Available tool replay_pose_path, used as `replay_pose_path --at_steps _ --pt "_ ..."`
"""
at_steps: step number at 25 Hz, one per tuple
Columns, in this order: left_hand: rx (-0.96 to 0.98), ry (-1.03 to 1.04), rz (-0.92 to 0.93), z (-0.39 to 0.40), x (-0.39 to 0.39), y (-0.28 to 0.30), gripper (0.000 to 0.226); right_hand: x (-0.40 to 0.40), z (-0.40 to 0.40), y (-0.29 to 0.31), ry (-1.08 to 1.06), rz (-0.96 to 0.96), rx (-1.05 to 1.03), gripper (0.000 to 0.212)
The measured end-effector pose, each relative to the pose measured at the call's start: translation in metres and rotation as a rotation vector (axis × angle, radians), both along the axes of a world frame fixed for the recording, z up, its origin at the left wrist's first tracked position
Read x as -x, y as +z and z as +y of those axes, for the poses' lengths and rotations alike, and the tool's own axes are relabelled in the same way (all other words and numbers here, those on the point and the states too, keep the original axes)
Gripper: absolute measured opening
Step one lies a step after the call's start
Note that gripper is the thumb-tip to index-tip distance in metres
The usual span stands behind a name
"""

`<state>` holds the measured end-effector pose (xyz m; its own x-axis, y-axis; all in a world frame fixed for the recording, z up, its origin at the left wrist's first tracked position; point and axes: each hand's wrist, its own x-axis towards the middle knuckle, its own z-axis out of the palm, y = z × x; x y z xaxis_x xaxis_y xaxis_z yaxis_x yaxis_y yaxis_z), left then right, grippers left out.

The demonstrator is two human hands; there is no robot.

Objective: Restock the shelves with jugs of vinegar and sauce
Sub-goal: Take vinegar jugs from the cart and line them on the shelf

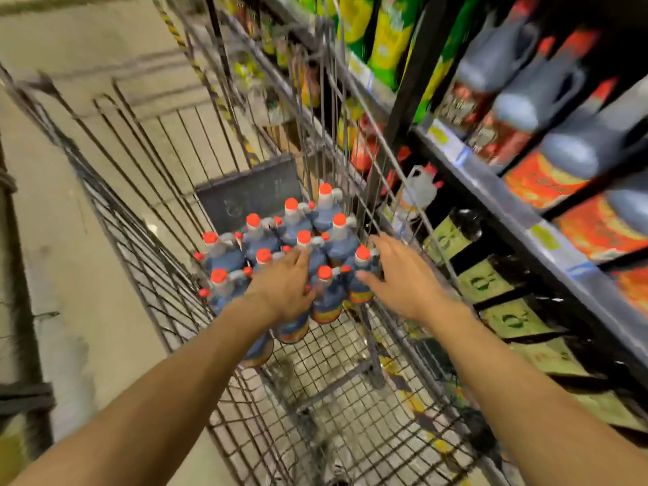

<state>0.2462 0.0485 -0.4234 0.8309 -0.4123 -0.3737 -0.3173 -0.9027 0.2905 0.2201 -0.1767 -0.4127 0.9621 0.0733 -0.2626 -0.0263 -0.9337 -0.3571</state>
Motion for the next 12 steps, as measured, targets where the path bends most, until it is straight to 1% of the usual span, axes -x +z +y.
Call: replay_pose_path --at_steps 3,6,9,12 --pt "-0.003 0.035 0.019 -0.020 -0.013 -0.043 0.077 -0.020 0.004 -0.052 -0.019 -0.029 -0.105 0.056" --pt "0.034 0.061 0.068 -0.035 -0.015 -0.071 0.065 -0.026 0.003 -0.088 -0.031 -0.107 -0.117 0.049" --pt "0.066 0.097 0.018 -0.042 -0.015 -0.081 0.051 -0.030 -0.006 -0.100 -0.003 -0.163 -0.137 0.042" --pt "0.083 0.152 -0.022 -0.047 -0.014 -0.081 0.039 -0.030 -0.010 -0.097 -0.005 -0.193 -0.111 0.033"
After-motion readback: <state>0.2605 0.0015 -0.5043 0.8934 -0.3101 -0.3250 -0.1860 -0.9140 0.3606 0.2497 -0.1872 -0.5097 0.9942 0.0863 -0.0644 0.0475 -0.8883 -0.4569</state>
